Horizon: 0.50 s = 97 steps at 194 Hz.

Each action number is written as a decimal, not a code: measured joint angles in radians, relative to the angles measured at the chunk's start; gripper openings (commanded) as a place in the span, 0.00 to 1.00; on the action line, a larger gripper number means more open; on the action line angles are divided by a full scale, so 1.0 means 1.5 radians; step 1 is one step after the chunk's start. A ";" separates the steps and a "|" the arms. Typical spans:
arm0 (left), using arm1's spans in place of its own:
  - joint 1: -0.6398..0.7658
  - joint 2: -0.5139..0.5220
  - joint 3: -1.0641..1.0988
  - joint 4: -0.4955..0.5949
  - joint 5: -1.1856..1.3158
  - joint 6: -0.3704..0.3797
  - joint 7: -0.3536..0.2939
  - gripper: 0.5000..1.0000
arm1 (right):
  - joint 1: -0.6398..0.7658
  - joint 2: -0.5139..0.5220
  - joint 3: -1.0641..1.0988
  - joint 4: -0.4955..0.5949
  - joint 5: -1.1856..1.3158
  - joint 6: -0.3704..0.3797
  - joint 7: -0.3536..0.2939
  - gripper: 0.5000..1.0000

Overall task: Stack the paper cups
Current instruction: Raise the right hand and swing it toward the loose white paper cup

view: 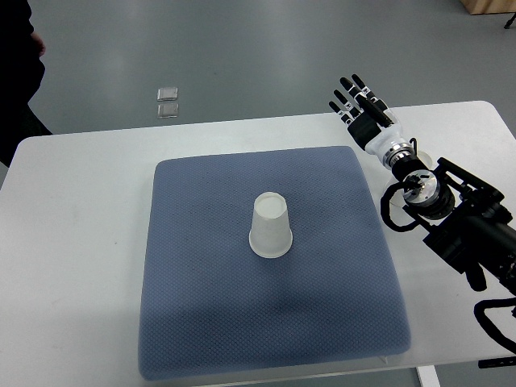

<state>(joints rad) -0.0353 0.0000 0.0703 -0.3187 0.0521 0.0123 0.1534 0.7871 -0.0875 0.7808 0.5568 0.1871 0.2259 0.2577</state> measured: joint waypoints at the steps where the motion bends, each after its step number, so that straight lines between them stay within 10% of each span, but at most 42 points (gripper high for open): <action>1: 0.000 0.000 0.000 0.000 0.000 0.000 0.000 1.00 | 0.000 0.000 0.000 0.000 0.000 0.000 0.000 0.85; 97: 0.000 0.000 -0.001 0.001 0.000 0.000 -0.001 1.00 | 0.006 -0.032 -0.038 0.038 -0.093 0.053 -0.005 0.85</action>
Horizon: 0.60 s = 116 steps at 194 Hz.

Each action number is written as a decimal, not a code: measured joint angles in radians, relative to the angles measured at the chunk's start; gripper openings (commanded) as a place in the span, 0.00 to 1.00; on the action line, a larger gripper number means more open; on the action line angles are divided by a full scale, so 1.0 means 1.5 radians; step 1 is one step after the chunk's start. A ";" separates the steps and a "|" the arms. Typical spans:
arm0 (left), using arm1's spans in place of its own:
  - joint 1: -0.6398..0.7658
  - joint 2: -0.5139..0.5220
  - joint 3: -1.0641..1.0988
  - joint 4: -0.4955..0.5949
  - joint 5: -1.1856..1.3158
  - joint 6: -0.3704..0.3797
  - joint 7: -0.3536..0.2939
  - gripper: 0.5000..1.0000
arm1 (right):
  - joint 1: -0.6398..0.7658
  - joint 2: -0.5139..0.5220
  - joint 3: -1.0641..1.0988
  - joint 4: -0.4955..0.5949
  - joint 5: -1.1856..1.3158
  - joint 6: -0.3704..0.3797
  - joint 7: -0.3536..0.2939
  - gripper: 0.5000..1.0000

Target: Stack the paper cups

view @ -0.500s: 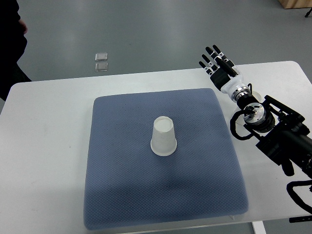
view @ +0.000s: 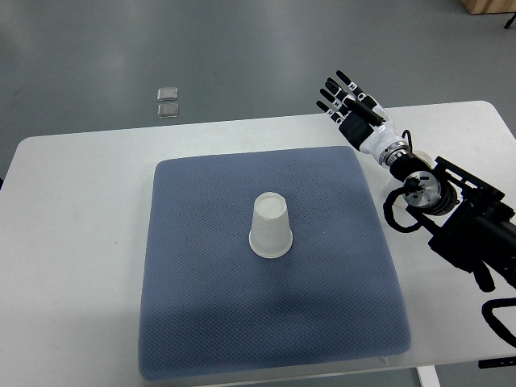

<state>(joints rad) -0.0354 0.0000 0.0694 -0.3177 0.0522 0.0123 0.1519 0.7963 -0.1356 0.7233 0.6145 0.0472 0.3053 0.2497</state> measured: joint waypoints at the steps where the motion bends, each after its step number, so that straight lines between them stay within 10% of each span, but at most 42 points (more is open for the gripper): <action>1: 0.000 0.000 0.000 0.000 0.000 0.000 0.000 1.00 | 0.001 -0.002 -0.001 0.002 -0.003 0.000 0.000 0.85; 73: 0.000 0.000 0.001 -0.001 0.000 0.000 0.000 1.00 | 0.267 -0.224 -0.506 0.108 -0.145 0.032 -0.057 0.85; 116: -0.001 0.000 0.001 -0.013 0.000 -0.001 0.000 1.00 | 0.610 -0.282 -0.951 0.245 -0.268 0.134 -0.115 0.85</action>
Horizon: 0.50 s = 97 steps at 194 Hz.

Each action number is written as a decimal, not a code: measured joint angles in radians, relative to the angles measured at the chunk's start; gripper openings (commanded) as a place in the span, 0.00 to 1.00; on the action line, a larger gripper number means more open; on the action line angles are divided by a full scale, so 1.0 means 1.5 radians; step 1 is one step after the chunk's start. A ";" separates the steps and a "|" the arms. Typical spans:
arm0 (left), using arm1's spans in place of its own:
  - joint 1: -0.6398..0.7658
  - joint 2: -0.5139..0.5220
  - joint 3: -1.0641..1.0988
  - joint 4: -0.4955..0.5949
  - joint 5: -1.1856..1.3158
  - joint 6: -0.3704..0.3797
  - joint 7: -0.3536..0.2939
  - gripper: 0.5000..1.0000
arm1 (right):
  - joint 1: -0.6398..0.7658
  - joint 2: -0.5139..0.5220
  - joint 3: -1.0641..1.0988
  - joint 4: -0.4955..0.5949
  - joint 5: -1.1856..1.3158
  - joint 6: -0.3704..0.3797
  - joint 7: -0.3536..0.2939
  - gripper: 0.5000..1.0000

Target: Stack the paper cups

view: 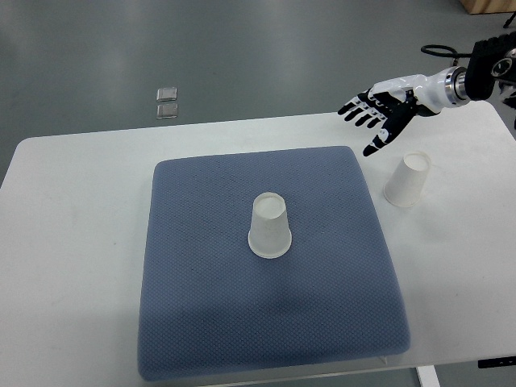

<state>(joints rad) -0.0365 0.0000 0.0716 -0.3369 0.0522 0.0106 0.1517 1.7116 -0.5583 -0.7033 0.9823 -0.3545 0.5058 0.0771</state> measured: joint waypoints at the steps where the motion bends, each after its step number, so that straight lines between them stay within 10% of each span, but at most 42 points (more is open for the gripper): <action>1: 0.000 0.000 0.000 0.000 0.000 0.000 0.000 1.00 | 0.007 0.000 -0.008 0.004 -0.003 0.002 -0.002 0.85; 97: 0.000 0.000 0.000 0.000 0.000 0.000 0.000 1.00 | 0.362 -0.031 -0.219 0.131 -0.081 0.070 -0.047 0.85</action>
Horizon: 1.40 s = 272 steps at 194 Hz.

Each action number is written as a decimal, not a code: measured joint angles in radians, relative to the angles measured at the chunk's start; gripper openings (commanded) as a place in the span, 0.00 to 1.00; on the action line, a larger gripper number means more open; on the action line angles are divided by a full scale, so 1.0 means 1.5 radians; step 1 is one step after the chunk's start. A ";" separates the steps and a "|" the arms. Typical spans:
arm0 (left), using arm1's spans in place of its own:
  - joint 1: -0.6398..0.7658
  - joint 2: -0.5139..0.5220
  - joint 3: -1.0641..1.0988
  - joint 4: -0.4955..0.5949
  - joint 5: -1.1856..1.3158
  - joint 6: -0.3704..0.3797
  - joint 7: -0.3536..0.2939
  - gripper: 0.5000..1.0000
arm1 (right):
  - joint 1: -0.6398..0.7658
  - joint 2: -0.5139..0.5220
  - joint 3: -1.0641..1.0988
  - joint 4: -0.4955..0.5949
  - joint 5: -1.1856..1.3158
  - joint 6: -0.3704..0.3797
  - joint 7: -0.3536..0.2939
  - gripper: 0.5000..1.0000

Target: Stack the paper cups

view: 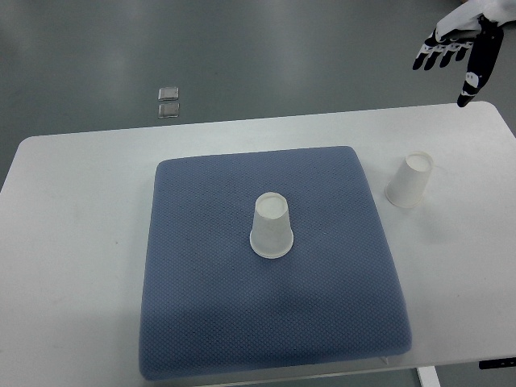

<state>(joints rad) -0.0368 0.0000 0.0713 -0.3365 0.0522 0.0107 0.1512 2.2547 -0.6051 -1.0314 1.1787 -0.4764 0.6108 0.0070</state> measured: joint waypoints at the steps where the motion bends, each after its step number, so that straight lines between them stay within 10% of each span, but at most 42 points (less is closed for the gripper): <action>1: 0.000 0.000 0.000 0.000 0.000 0.000 0.000 1.00 | 0.002 -0.001 0.000 0.001 0.000 0.000 0.000 0.85; 100: -0.001 0.000 0.000 -0.012 0.002 -0.001 0.001 1.00 | 0.140 -0.022 -0.032 0.109 -0.007 0.000 -0.006 0.85; 166: -0.001 0.000 -0.002 -0.009 0.000 0.000 0.000 1.00 | -0.050 -0.014 -0.025 0.042 -0.054 -0.005 -0.006 0.84; 229: -0.001 0.000 -0.002 -0.008 0.000 0.000 0.000 1.00 | -0.238 -0.005 -0.013 -0.022 -0.046 -0.206 -0.001 0.83; 272: -0.001 0.000 -0.002 -0.008 0.000 0.000 0.000 1.00 | -0.330 0.024 0.070 -0.068 -0.034 -0.228 -0.004 0.83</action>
<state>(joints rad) -0.0380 0.0000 0.0690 -0.3483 0.0520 0.0108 0.1520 1.7604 -0.5692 -0.9259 1.0760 -0.5276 0.2695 0.0016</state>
